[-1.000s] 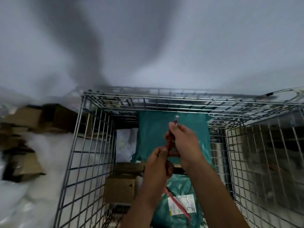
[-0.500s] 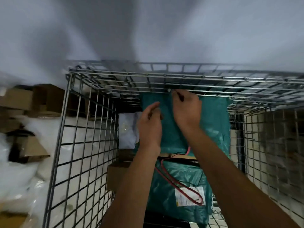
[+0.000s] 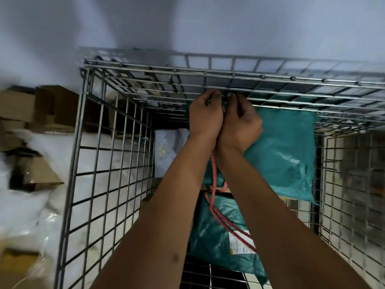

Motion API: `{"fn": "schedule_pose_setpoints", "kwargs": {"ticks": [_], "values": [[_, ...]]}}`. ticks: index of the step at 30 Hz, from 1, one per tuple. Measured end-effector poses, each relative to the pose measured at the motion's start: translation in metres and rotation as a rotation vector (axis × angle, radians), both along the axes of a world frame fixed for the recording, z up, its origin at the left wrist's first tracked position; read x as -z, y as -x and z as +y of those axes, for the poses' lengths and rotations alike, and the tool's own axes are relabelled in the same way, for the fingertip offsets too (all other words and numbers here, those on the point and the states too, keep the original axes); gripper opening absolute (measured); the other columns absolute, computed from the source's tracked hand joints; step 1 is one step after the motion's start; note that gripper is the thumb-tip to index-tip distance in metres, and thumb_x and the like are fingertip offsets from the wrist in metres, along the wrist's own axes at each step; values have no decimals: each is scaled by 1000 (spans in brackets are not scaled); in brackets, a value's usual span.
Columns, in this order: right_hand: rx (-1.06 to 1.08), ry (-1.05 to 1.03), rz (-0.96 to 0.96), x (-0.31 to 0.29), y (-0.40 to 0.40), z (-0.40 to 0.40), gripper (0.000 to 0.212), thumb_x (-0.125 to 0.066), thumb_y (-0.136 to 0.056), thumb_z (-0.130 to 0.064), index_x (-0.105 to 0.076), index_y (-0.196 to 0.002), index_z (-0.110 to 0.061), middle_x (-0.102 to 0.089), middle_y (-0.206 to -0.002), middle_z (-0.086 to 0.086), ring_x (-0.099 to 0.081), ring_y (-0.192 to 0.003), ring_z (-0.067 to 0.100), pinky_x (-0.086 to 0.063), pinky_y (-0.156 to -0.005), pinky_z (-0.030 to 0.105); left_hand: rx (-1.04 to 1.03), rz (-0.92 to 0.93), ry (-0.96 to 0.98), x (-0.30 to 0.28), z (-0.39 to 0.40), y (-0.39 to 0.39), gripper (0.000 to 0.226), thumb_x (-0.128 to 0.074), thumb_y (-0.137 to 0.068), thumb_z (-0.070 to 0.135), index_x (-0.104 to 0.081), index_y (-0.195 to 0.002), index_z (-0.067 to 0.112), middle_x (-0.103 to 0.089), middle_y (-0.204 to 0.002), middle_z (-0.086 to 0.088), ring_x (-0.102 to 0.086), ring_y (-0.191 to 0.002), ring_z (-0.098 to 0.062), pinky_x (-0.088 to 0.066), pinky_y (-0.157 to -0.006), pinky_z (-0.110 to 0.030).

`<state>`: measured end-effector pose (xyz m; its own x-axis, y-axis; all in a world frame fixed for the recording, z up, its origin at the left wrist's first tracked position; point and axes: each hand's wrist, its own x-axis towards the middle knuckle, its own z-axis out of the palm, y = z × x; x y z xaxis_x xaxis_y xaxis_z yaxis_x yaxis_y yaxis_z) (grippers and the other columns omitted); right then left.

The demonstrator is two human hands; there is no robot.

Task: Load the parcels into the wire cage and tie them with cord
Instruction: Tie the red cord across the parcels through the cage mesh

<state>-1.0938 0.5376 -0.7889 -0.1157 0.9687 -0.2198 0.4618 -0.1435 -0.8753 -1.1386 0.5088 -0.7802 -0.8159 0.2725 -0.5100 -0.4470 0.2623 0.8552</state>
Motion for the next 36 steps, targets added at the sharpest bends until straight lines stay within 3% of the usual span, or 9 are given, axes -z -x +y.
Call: {"fn": "schedule_pose_setpoints", "kwargs": {"ticks": [5,13,16,19,23,27,30,34,36], "values": [[2,-26,-85,8,-13,3,21,-69,-92,-37,-79,-100,-21,-79,-87,-4,-71,-80,14,-55,-75,33,22,8,19,0,-6,6,19,-57,-98,8,-74,-106,12,-55,-57,7,-46,-44,-1,-36,-45,-16],[-252,86,253,7,-2,-10,12,-62,-98,-12,-69,-107,-11,-72,-94,-1,-64,-82,3,-52,-76,18,-268,97,-13,9,-33,9,12,-64,-87,17,-73,-86,24,-70,-83,-5,-61,-78,-19,-51,-75,-42],[-271,86,243,7,11,-14,16,-60,-99,-11,-69,-113,-13,-73,-103,-4,-68,-95,4,-52,-85,15,-214,77,-21,8,-41,17,17,-62,-89,17,-77,-94,24,-71,-83,-6,-62,-74,-19,-53,-69,-46],[-243,35,175,10,21,-18,17,-63,-98,-15,-74,-111,-14,-77,-102,-3,-71,-94,8,-55,-85,21,-142,59,-22,4,-42,24,18,-59,-97,13,-77,-100,16,-60,-67,7,-50,-59,-7,-40,-53,-23],[-261,-46,28,17,32,-14,16,-61,-95,-22,-76,-90,-17,-74,-81,2,-56,-71,9,-51,-69,34,19,68,16,-1,-38,35,25,-58,-99,19,-69,-78,16,-58,-59,7,-50,-62,-11,-40,-58,-27],[-414,91,241,17,32,-7,25,-54,-91,-4,-76,-91,-14,-68,-76,-10,-57,-69,-3,-49,-69,25,112,-33,43,-4,-34,45,35,-59,-101,35,-67,-71,18,-64,-60,5,-55,-55,-11,-43,-55,-26],[-487,161,170,15,34,5,24,-51,-90,-9,-73,-87,-19,-68,-77,-10,-56,-69,-2,-47,-71,27,140,137,150,2,-30,47,31,-60,-100,25,-69,-72,16,-69,-66,1,-61,-60,-8,-45,-60,-25],[-497,217,281,4,20,0,29,-53,-100,-6,-66,-123,-17,-75,-108,4,-70,-93,12,-59,-84,30,-16,359,225,-2,-29,27,27,-54,-102,17,-67,-79,10,-63,-69,4,-58,-62,-7,-41,-60,-24],[-443,300,375,-1,5,-10,34,-51,-102,-1,-59,-131,-17,-72,-93,5,-64,-74,14,-54,-64,24,-164,319,214,-5,-42,11,31,-50,-106,26,-65,-84,9,-62,-71,4,-55,-61,-7,-42,-58,-26]]}}
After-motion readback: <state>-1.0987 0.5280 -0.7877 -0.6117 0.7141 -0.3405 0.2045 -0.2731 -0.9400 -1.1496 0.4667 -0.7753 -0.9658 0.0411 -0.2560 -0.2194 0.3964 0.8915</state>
